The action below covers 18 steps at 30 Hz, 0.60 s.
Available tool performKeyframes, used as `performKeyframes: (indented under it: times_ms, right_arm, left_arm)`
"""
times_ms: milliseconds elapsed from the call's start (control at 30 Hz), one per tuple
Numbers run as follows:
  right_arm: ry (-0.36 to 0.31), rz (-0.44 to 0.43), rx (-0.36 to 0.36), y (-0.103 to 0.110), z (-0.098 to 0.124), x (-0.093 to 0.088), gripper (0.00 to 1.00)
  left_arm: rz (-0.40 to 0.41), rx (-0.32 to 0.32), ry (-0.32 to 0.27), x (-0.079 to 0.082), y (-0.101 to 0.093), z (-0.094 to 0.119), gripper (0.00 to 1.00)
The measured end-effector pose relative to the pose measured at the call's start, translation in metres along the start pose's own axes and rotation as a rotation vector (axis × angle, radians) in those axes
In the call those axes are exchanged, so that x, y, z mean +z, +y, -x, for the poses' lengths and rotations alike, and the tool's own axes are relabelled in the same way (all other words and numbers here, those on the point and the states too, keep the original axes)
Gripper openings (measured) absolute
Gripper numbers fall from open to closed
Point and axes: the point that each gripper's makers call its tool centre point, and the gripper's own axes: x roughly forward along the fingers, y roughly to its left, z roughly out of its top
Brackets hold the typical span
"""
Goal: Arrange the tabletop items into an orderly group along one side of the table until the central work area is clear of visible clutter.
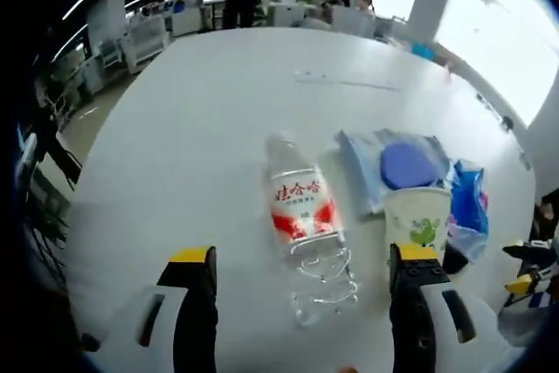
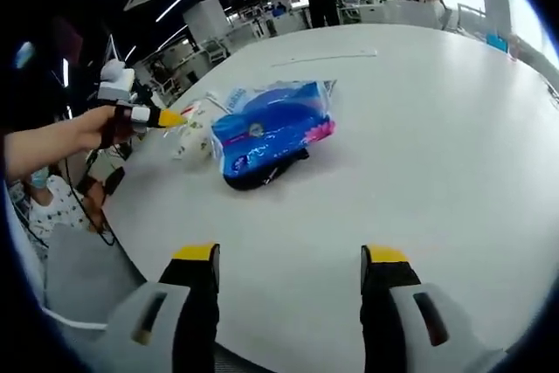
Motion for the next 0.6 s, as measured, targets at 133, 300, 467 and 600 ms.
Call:
performKeyframes:
  times_ms: [133,300,467,600]
  right_arm:
    - [-0.004,0.005,0.006,0.003,-0.002,0.001,0.64]
    - [-0.042,0.019,0.017,0.007,-0.002,0.009,0.67]
    - [-0.105,0.064,0.036,0.012,0.001,0.021,0.78]
    - [-0.179,0.113,0.080,0.022,0.005,0.034,0.88]
  left_arm:
    - [-0.012,0.004,0.012,0.001,-0.002,-0.005,0.77]
    - [-0.003,-0.005,0.022,0.001,-0.005,-0.011,0.75]
    - [0.019,-0.006,0.039,0.000,-0.005,-0.018,0.74]
    - [0.033,-0.006,0.053,0.000,-0.005,-0.023,0.74]
